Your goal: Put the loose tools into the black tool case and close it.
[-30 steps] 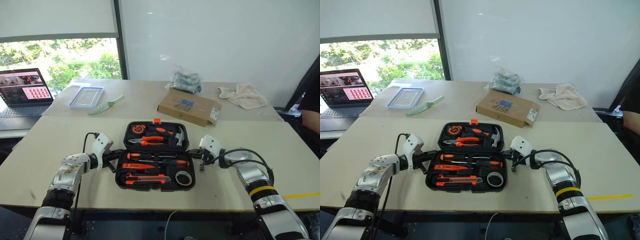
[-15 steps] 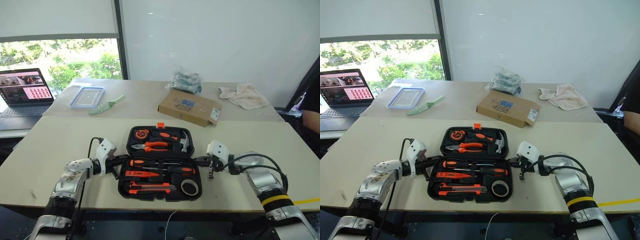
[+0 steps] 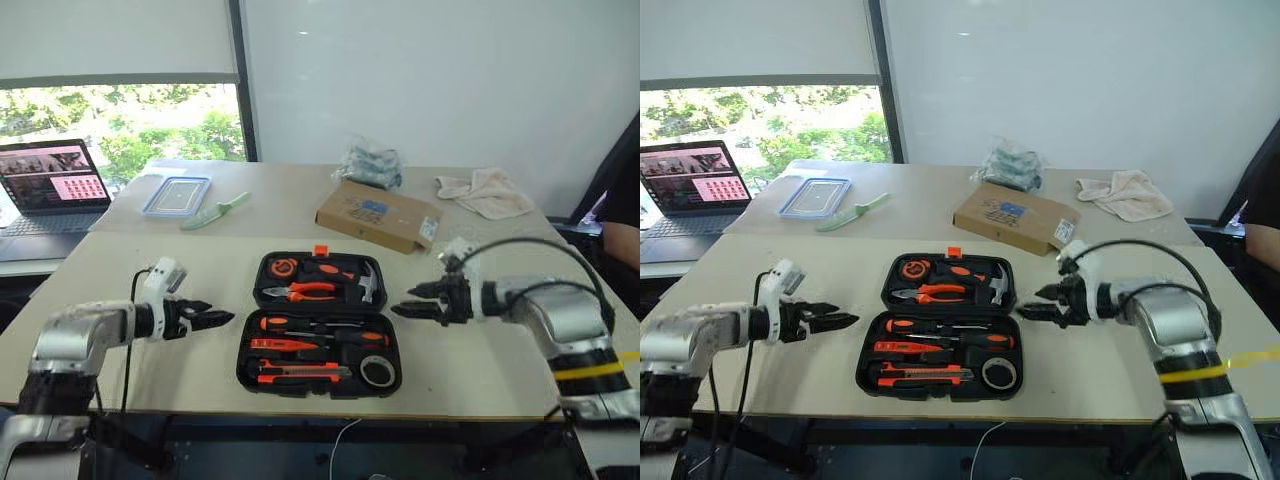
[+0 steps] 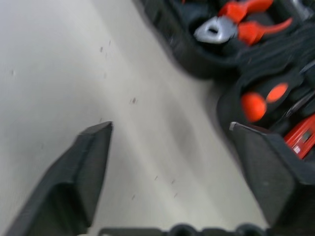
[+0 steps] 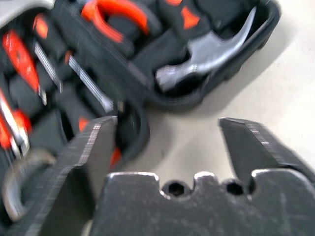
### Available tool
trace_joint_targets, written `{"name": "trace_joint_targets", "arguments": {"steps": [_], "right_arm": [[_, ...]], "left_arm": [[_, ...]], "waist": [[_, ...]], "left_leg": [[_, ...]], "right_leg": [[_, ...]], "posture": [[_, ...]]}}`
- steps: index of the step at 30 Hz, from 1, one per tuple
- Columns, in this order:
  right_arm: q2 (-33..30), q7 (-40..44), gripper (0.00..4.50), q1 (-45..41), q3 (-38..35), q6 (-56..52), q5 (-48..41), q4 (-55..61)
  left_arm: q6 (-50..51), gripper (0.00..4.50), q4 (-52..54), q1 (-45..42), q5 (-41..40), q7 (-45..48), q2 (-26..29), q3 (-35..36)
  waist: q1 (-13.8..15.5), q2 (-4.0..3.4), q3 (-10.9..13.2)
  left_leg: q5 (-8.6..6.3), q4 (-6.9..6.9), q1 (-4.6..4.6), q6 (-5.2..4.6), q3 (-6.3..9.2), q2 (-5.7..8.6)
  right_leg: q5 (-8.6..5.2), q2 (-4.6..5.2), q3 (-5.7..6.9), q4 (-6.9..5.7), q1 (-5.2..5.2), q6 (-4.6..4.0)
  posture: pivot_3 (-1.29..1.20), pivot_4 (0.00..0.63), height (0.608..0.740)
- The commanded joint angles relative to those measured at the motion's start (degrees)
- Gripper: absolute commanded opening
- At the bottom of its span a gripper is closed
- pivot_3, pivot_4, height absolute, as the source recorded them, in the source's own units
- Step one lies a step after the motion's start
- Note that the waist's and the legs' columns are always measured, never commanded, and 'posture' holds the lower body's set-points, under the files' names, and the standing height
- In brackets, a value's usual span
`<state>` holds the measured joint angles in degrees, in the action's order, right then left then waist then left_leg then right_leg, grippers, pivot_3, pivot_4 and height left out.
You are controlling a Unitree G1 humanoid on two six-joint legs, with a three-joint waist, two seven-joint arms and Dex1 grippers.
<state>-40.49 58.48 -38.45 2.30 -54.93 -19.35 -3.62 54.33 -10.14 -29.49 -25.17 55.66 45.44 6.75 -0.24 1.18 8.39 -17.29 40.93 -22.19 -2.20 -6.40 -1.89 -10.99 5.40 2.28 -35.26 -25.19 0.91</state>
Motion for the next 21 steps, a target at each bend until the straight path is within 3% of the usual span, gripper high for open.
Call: {"name": "trace_joint_targets", "arguments": {"steps": [1, 7, 18, 19, 21], "right_arm": [[5.7, -11.4, 4.19, -11.1, -0.9, -10.3, 2.7, -11.5], [9.3, -15.3, 4.19, -17.6, 1.2, -9.4, 4.9, -21.8], [11.7, -14.3, 4.19, -20.2, 5.6, -8.6, 6.3, -27.2], [11.8, -14.0, 3.95, -20.0, 6.3, -8.3, 6.6, -27.5], [12.3, -14.6, 3.43, -19.9, 6.6, -8.0, 7.1, -28.5]], "left_arm": [[7.2, 4.29, -6.4, -11.2, 0.1, -8.4, -7.0, -0.4], [7.6, 4.29, -12.8, -16.8, 3.0, -13.9, -11.4, -2.4], [8.5, 4.29, -15.0, -17.9, 4.3, -12.5, -9.4, -5.0], [8.6, 4.34, -15.1, -17.9, 4.4, -12.5, -9.3, -5.2], [9.0, 3.79, -15.4, -18.0, 4.6, -12.6, -9.0, -5.4]], "waist": [[0.2, 0.05, 0.0], [-0.5, 0.04, 0.0], [-0.9, 0.04, 0.0], [-0.9, 0.04, 0.0], [-0.9, 0.04, 0.0]], "left_leg": [[0.04, 0.06, 0.08, 0.06, -0.05, 0.09], [0.25, -0.1, -0.19, 0.14, -0.01, 0.18], [0.26, -0.19, -0.29, 0.17, -0.11, 0.18], [0.27, -0.18, -0.28, 0.18, -0.1, 0.18], [0.28, -0.18, -0.25, 0.2, -0.08, 0.17]], "right_leg": [[0.0, 0.0, -0.02, -0.08, 0.08, 0.0], [0.13, -0.09, -0.01, -0.06, -0.08, 0.0], [0.09, -0.07, 0.01, 0.07, -0.18, 0.06], [0.09, -0.07, 0.01, 0.05, -0.18, 0.06], [0.09, -0.08, 0.0, 0.0, -0.17, 0.05]], "posture": [[0.0, 0.15, 0.74], [0.0, 0.15, 0.74], [0.0, 0.15, 0.74], [0.0, 0.15, 0.74], [0.0, 0.15, 0.74]]}}
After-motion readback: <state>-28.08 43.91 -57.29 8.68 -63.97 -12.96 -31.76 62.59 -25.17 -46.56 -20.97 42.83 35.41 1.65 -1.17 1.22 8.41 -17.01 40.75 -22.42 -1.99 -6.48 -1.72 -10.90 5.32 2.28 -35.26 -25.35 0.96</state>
